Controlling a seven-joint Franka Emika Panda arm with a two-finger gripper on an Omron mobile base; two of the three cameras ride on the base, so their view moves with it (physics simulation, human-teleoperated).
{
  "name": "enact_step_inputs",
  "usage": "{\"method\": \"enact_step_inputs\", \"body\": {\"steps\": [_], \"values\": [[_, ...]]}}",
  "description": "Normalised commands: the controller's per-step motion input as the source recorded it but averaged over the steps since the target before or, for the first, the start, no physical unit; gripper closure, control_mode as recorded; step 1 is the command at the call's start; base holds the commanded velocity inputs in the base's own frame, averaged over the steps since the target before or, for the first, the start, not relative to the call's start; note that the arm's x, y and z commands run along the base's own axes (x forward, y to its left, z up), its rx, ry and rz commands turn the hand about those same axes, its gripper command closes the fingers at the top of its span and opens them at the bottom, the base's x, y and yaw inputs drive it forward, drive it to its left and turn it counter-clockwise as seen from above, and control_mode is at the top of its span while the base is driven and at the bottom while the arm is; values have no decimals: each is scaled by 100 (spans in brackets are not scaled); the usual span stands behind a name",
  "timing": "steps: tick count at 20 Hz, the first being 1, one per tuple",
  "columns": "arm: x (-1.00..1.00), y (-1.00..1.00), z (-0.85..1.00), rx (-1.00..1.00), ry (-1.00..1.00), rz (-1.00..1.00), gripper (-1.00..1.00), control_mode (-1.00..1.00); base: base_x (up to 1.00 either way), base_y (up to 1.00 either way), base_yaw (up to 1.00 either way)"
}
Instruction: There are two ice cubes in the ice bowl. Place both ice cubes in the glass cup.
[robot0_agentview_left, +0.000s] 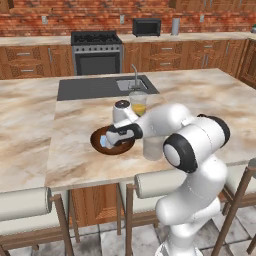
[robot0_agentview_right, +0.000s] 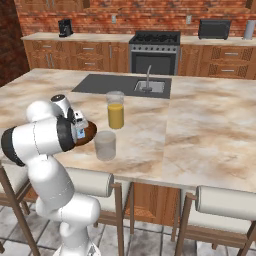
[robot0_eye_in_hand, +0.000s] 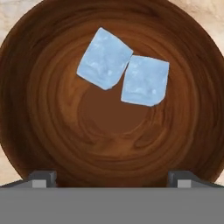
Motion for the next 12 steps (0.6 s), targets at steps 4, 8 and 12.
{"method": "enact_step_inputs", "body": {"steps": [4, 8, 12], "values": [[29, 0, -15, -5, 0, 0, -100, -100, 0, 0, 0], [40, 0, -7, -2, 0, 0, -100, -100, 0, 0, 0], [41, 0, -8, 0, 0, 0, -100, -100, 0, 0, 0]]}}
